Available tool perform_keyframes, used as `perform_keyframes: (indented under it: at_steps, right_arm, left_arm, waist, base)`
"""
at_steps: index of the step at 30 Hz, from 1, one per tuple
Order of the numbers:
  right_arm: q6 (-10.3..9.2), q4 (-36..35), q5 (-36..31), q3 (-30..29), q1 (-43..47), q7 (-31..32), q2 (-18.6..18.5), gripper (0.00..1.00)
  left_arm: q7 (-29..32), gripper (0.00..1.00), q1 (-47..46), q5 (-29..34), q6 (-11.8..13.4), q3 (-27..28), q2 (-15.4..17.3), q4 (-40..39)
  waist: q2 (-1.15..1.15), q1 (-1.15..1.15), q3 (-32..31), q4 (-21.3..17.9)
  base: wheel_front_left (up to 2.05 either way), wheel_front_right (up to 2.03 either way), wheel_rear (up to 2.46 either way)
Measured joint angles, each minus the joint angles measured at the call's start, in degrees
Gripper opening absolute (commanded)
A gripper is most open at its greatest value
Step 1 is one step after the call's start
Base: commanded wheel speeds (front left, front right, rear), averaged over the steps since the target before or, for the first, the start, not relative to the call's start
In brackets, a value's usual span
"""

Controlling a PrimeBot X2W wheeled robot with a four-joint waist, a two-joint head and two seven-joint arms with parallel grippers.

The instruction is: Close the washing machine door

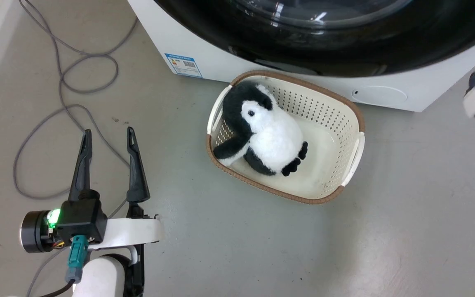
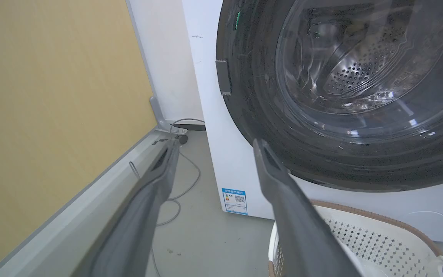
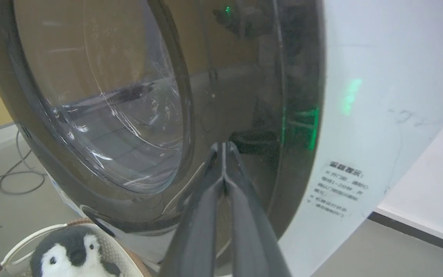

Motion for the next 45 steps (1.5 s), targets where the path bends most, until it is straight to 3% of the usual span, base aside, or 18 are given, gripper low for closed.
perform_keyframes:
  at_steps: [13, 19, 25, 34, 35, 36, 37, 45]
  right_arm:
    - [-0.01, 3.7, -5.7, -5.1, -2.3, 0.0, 3.5, 0.0]
    - [-0.04, -4.0, -7.6, -8.0, 3.1, 0.0, 5.6, 0.0]
    - [-0.04, -14.7, -9.6, -11.8, 12.1, 0.0, 10.1, 0.0]
    - [-0.04, -23.7, -10.0, -10.1, 24.5, 0.0, 16.5, 0.0]
    - [-0.04, -24.2, -9.6, -10.0, 25.7, 0.0, 17.0, 0.19]
    - [-0.04, -24.6, -8.8, -10.1, 26.8, 0.0, 17.5, 0.81]
    - [-0.04, -24.9, -7.9, -10.2, 28.0, 0.0, 18.0, 1.0]
    - [-0.04, -26.7, -6.0, -9.1, 35.5, 0.0, 19.7, 1.0]
  left_arm:
    - [0.0, 1.0, -0.1, 0.0, 0.0, 1.1, -0.5, 0.2]
    - [0.0, 1.0, 0.9, 0.6, 0.0, 2.0, -0.3, 0.7]
    - [0.0, 1.0, 3.1, 1.5, 0.1, 2.8, 0.6, 1.6]
    - [0.0, 1.0, 7.2, 1.5, 0.2, 2.8, 1.2, 2.8]
    - [0.0, 1.0, 7.8, 1.5, 0.2, 2.7, 1.3, 2.9]
    - [0.0, 1.0, 8.2, 1.5, 0.2, 2.7, 1.4, 3.0]
    - [0.0, 1.0, 8.7, 1.5, 0.3, 2.7, 1.4, 3.1]
    - [0.0, 1.0, 11.4, 1.5, 0.5, 2.7, 1.6, 3.6]
  waist:
    - [0.0, 0.0, -1.7, -0.8]
    - [0.0, 0.0, -4.9, -2.0]
    - [0.0, -0.01, -9.1, -4.1]
    - [0.0, -0.01, -15.5, -8.2]
    - [0.0, -0.01, -16.2, -8.7]
    - [0.0, -0.01, -16.8, -9.2]
    - [0.0, -0.01, -17.5, -9.7]
    - [0.0, -0.01, -21.5, -13.3]
  base:
    - [0.0, 0.0, 0.0]
    - [0.0, 0.0, 0.0]
    - [0.0, 0.0, 0.0]
    - [0.0, 0.0, 0.0]
    - [0.0, 0.0, 0.0]
    - [0.0, 0.0, 0.0]
    - [0.0, 0.0, 0.0]
    - [0.0, 0.0, 0.0]
